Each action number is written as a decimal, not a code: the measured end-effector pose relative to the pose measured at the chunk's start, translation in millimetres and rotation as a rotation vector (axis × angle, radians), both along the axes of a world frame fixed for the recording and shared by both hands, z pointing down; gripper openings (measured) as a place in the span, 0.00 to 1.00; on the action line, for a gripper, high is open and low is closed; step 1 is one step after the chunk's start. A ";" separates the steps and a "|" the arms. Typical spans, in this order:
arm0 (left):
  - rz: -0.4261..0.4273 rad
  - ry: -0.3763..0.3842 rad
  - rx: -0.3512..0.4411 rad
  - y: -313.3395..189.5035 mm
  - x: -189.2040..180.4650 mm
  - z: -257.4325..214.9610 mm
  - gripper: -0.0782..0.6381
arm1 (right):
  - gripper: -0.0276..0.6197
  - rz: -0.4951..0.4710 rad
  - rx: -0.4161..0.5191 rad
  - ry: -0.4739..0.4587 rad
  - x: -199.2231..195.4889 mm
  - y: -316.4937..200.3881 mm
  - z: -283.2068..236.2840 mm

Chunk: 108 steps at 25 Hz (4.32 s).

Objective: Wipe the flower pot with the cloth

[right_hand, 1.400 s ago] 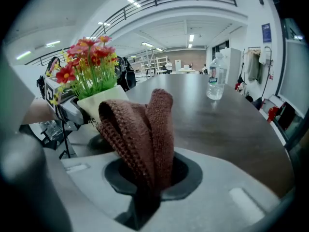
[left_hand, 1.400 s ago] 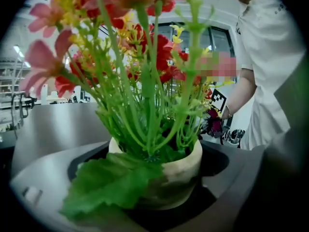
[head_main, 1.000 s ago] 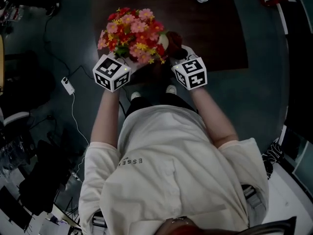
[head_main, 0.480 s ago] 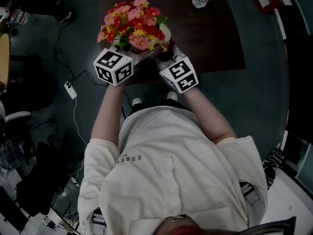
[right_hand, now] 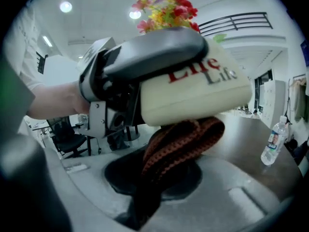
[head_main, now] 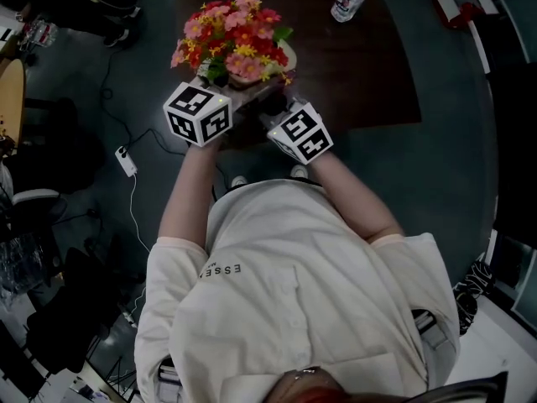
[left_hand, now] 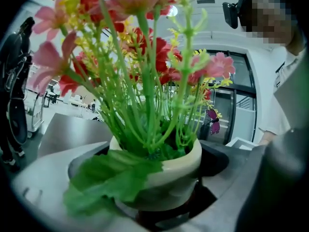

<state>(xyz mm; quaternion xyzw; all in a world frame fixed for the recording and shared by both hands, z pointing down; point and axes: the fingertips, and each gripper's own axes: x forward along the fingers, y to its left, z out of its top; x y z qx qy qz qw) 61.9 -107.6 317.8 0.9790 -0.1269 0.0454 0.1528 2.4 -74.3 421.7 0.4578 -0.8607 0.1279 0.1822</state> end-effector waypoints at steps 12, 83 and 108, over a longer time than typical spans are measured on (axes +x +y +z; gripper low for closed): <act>0.068 0.108 -0.093 1.5 -28.5 -19.3 0.86 | 0.11 0.203 0.190 -0.059 72.4 -44.0 -52.8; -0.373 -0.135 0.133 21.8 -90.1 128.7 0.13 | 0.11 0.130 -0.215 0.149 120.5 39.4 98.2; -0.458 -0.093 0.168 215.2 -160.2 57.5 0.13 | 0.11 0.285 0.072 0.140 27.8 222.4 12.2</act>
